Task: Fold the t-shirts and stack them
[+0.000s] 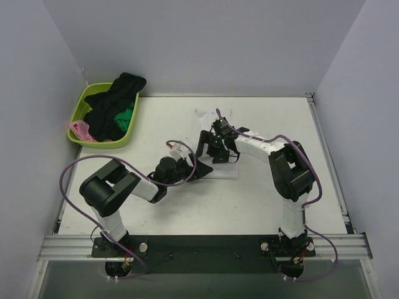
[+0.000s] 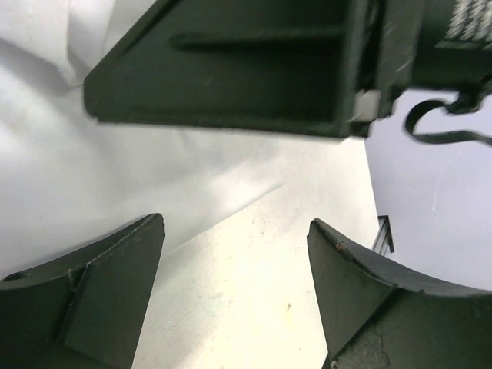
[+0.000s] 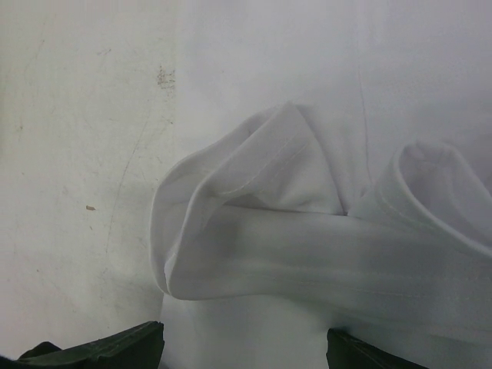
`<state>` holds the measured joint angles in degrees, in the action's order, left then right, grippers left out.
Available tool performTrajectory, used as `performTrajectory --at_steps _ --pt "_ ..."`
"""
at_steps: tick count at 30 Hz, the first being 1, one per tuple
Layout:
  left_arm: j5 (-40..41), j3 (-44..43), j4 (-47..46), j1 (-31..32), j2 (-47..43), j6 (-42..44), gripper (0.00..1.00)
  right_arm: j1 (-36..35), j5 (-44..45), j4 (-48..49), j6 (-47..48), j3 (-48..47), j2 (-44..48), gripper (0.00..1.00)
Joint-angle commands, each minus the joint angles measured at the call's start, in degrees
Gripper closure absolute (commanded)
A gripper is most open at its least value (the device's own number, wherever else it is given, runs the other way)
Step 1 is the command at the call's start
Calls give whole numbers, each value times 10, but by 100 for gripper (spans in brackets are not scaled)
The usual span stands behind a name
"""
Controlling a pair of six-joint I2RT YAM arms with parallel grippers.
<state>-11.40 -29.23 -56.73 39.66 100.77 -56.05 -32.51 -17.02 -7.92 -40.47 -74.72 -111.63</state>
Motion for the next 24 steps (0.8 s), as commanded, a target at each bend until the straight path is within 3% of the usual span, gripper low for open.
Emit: performTrajectory --at_steps 1,24 --pt "-5 9 -77 1 30 16 16 9 1 2 -2 -23 -10 14" --pt "-16 40 -193 0 134 -18 20 25 14 2 21 -60 -42 14"
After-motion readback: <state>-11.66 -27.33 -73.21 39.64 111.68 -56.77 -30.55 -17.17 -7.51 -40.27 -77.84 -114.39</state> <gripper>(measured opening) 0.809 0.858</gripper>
